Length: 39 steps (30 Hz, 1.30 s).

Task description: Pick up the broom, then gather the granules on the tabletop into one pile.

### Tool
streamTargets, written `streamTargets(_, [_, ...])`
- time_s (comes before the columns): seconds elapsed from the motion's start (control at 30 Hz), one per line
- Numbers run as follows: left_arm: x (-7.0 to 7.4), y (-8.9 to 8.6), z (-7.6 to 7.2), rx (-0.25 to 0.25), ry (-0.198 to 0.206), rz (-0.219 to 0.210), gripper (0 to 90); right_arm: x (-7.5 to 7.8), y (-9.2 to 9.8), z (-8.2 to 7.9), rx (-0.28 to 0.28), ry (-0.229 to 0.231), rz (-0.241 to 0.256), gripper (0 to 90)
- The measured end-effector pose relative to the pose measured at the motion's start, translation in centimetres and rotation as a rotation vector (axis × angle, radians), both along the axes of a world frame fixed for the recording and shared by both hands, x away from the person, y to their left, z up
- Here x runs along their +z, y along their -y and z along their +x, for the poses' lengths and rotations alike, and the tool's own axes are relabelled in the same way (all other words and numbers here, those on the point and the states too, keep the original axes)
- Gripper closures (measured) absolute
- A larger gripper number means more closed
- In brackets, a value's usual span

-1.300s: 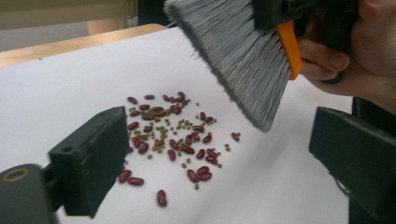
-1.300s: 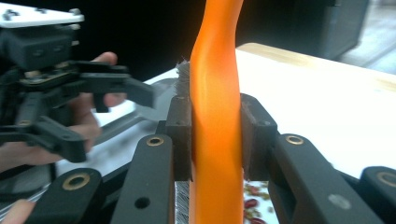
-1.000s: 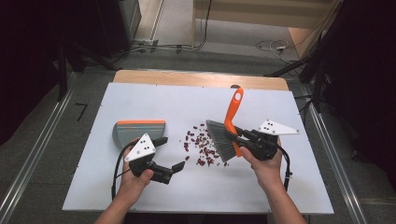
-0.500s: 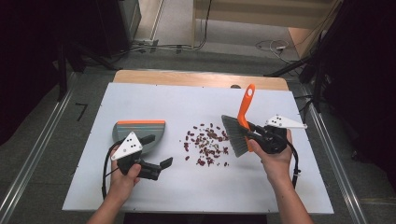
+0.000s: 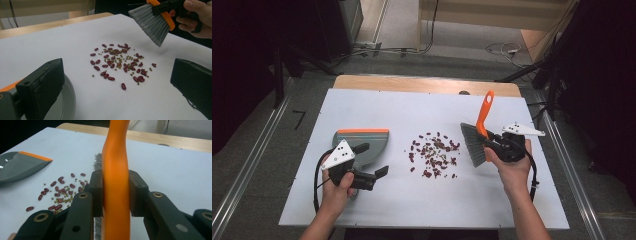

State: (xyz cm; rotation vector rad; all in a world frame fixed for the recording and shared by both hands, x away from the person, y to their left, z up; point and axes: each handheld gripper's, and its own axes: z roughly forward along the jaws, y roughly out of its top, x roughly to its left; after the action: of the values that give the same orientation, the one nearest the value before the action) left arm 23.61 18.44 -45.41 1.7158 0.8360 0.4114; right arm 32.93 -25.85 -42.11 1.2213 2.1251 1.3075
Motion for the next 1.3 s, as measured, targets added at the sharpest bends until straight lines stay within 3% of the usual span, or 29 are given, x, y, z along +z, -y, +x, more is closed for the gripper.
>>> streamTargets(0.13, [0.0, -0.3, 0.0, 0.016, -0.008, -0.011, 0.0, 0.2, 0.1, 0.3, -0.020, -0.010, -0.007, 68.0])
streamTargets(0.4, [0.0, -1.1, 0.1, 0.039, -0.008, -0.011, 0.0, 0.4, -0.3, 1.9, -0.056, -0.042, -0.086, 67.9])
streamTargets(0.5, [-0.3, -1.2, 0.1, 0.056, -0.009, 0.005, 0.0, 0.2, -0.8, 2.8, -0.076, -0.046, -0.169, 67.9])
streamTargets(0.7, [-0.4, -1.3, 0.1, 0.056, -0.007, 0.016, 0.0, -0.3, -2.5, 4.8, -0.058, -0.067, -0.316, 67.9])
streamTargets(0.93, [-0.5, -1.5, 0.2, 0.059, -0.009, 0.013, 0.0, -0.6, -5.0, 6.7, -0.055, -0.090, -0.426, 68.0])
streamTargets(1.3, [-0.6, -1.7, -0.1, 0.063, -0.016, 0.012, 0.0, -2.2, -8.9, 7.7, -0.002, -0.120, -0.440, 68.2])
